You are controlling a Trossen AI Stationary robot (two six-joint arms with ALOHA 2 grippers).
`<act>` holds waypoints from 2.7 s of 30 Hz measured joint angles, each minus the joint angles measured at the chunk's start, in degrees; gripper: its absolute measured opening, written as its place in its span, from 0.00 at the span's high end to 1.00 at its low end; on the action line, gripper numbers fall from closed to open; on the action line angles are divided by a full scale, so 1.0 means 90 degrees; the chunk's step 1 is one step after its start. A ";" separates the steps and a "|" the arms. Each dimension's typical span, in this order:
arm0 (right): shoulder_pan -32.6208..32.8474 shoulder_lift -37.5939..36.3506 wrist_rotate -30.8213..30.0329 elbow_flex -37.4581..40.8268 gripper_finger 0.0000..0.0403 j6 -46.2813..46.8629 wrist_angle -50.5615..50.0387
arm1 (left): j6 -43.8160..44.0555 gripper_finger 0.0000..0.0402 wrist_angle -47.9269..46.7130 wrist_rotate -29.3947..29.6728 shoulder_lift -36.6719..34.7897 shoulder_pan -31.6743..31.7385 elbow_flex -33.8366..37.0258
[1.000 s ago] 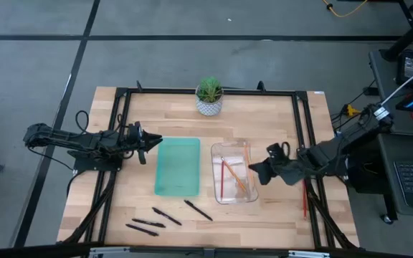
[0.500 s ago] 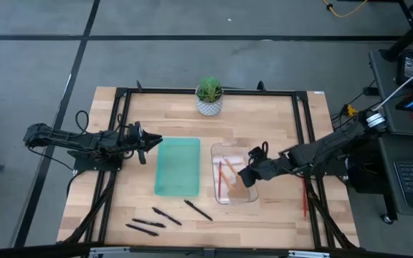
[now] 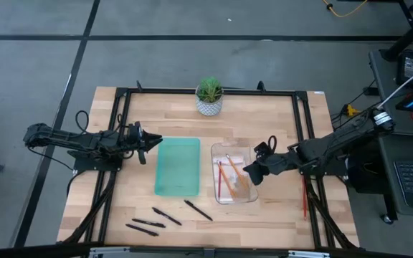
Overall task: Sort pens & pencils
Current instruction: Put the red pencil into the transparent bin
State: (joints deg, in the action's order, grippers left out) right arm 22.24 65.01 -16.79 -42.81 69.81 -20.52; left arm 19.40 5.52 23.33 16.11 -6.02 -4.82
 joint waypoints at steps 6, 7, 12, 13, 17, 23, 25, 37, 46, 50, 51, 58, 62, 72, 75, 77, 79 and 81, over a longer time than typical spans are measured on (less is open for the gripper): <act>0.0282 -0.0559 -0.0067 0.0000 0.99 0.0775 -0.2069 | 0.0002 0.83 0.0000 0.0000 -0.0001 -0.0002 0.0000; 0.0380 -0.0592 -0.0047 0.0000 0.99 0.0974 -0.2429 | 0.0003 0.83 0.0002 0.0000 -0.0001 0.0000 0.0000; 0.0883 -0.0612 0.0571 -0.0012 1.00 0.2022 -0.4122 | 0.0004 0.83 0.0005 0.0000 -0.0001 0.0000 0.0000; 0.0994 -0.0602 0.0748 -0.0037 1.00 0.2186 -0.4410 | 0.0007 0.83 0.0006 0.0000 0.0000 -0.0001 0.0000; 0.1460 -0.0601 0.1642 -0.0085 1.00 0.2335 -0.4790 | 0.0068 0.83 0.0007 -0.0002 0.0000 -0.0002 0.0000; 0.2206 0.0003 0.2602 -0.0087 1.00 0.2556 -0.4600 | 0.0125 0.83 0.0007 0.0011 -0.0001 0.0000 0.0000; 0.2385 0.0414 0.2913 -0.0087 1.00 0.2732 -0.4588 | 0.0124 0.83 0.0007 0.0025 0.0001 0.0000 0.0000; 0.3031 0.2464 0.5321 -0.0090 1.00 0.1691 -0.3547 | 0.0121 0.83 0.0010 0.0189 0.0000 0.0000 0.0000; 0.3176 0.3050 0.5344 -0.0090 1.00 0.1294 -0.3064 | 0.0132 0.83 0.0010 0.0199 -0.0001 0.0000 0.0000; 0.3179 0.3335 0.5464 -0.0090 1.00 0.0984 -0.3084 | 0.0135 0.83 0.0011 0.0239 0.0000 -0.0001 0.0000; 0.3179 0.3366 0.5524 -0.0090 1.00 0.0885 -0.3074 | 0.0136 0.83 0.0010 0.0240 0.0000 0.0000 0.0000; 0.3179 0.3356 0.5546 -0.0090 1.00 0.0755 -0.3079 | 0.0155 0.83 0.0010 0.0252 -0.0001 -0.0001 0.0000; 0.3221 0.3544 0.5551 -0.0092 1.00 0.0373 -0.3069 | 0.0165 0.83 0.0010 0.0301 0.0001 0.0000 0.0000; 0.3107 0.3813 0.5309 -0.0211 1.00 0.0036 -0.3132 | 0.0170 0.83 0.0012 0.0304 -0.0001 -0.0001 0.0000; 0.2968 0.3813 0.5058 -0.0317 1.00 -0.0171 -0.3275 | 0.0172 0.83 0.0012 0.0306 0.0001 0.0000 0.0000; 0.2898 0.3813 0.4863 -0.0384 1.00 -0.0302 -0.3375 | 0.0172 0.83 0.0012 0.0318 -0.0001 -0.0001 0.0000; 0.2814 0.3813 0.4722 -0.0435 1.00 -0.0336 -0.3424 | 0.0172 0.83 0.0012 0.0321 0.0000 0.0000 0.0000; 0.2761 0.3813 0.4585 -0.0479 1.00 -0.0384 -0.3447 | 0.0172 0.83 0.0012 0.0321 -0.0001 0.0000 0.0000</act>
State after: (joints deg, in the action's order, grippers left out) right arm 47.09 99.33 24.48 -47.12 66.36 -51.54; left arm 20.95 5.63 26.22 16.10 -6.03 -4.82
